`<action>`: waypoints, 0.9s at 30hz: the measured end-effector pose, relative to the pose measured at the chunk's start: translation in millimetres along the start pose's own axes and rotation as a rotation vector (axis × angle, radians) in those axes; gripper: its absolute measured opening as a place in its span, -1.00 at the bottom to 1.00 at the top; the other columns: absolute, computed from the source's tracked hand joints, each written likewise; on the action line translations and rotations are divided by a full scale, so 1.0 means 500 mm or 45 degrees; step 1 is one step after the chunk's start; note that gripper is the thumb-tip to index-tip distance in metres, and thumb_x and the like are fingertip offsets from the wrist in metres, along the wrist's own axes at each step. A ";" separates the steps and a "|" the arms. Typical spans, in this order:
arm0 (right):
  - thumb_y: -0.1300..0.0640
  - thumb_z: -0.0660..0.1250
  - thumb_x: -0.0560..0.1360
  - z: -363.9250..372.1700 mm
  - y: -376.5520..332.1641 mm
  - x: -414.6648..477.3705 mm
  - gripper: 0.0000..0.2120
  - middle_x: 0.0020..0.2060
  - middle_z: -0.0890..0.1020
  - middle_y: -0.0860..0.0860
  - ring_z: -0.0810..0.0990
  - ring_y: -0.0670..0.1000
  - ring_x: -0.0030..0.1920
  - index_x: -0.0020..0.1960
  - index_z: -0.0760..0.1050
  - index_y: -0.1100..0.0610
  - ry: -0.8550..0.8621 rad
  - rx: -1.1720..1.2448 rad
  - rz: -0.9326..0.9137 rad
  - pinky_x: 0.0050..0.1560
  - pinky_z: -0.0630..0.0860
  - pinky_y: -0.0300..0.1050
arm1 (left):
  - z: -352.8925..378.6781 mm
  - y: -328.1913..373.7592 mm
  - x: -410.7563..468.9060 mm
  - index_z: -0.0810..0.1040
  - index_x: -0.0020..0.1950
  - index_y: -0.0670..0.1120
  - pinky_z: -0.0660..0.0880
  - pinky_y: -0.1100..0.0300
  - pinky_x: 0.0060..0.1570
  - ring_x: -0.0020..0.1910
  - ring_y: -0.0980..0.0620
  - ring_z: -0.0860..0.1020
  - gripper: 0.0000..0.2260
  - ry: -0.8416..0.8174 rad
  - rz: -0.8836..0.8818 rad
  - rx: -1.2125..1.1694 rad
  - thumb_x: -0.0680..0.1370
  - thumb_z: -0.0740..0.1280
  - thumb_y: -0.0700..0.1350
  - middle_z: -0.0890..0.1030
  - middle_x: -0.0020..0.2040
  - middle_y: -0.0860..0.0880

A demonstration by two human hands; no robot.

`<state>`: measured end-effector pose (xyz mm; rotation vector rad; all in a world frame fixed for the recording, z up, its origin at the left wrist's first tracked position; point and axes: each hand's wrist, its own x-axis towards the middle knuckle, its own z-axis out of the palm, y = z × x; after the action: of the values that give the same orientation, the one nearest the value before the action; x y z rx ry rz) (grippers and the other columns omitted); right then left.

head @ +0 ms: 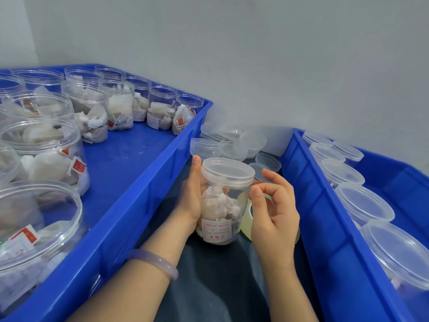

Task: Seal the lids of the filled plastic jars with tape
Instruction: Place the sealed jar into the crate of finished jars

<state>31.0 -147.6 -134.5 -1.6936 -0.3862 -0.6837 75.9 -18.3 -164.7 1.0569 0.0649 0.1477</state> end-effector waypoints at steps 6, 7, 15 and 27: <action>0.31 0.34 0.50 -0.002 0.011 0.003 -0.78 0.10 0.53 -0.10 0.54 -0.22 0.07 -0.19 0.53 0.01 0.027 0.011 0.074 -0.06 0.46 -0.38 | 0.001 0.004 -0.004 0.63 0.14 -0.10 0.40 -0.23 0.28 0.13 -0.20 0.59 -0.24 0.000 -0.019 0.012 0.28 0.18 0.47 0.64 0.10 -0.23; 0.29 0.36 0.49 -0.001 0.010 0.002 -0.80 0.09 0.53 -0.10 0.55 -0.20 0.07 -0.19 0.53 0.01 0.037 0.020 0.069 -0.06 0.47 -0.37 | 0.002 0.005 -0.007 0.60 0.18 -0.13 0.39 -0.23 0.28 0.14 -0.21 0.59 -0.23 -0.013 -0.024 0.005 0.30 0.17 0.46 0.63 0.11 -0.24; 0.31 0.47 0.38 0.003 0.016 0.012 -0.75 -0.05 0.64 -0.03 0.63 -0.17 -0.18 -0.10 0.42 0.11 0.201 0.377 0.475 -0.21 0.52 -0.35 | 0.014 0.001 -0.013 0.58 0.11 -0.18 0.55 -0.05 0.07 0.01 -0.13 0.64 -0.35 -0.184 -0.037 -0.182 0.41 0.04 0.32 0.66 0.04 -0.23; -0.38 0.13 0.39 0.051 -0.040 0.080 -0.61 -0.10 0.65 -0.09 0.59 -0.23 -0.06 -0.09 0.48 -0.11 -0.009 0.285 0.476 -0.04 0.43 -0.39 | 0.012 -0.004 -0.018 0.68 -0.07 -0.10 0.51 -0.11 0.17 -0.01 -0.08 0.66 -0.39 0.083 0.059 0.180 0.39 0.09 0.36 0.70 -0.07 -0.14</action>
<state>56.1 -122.6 -96.9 -1.5002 -0.1372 -0.3452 67.7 -25.5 -163.6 1.1952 0.1112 0.2225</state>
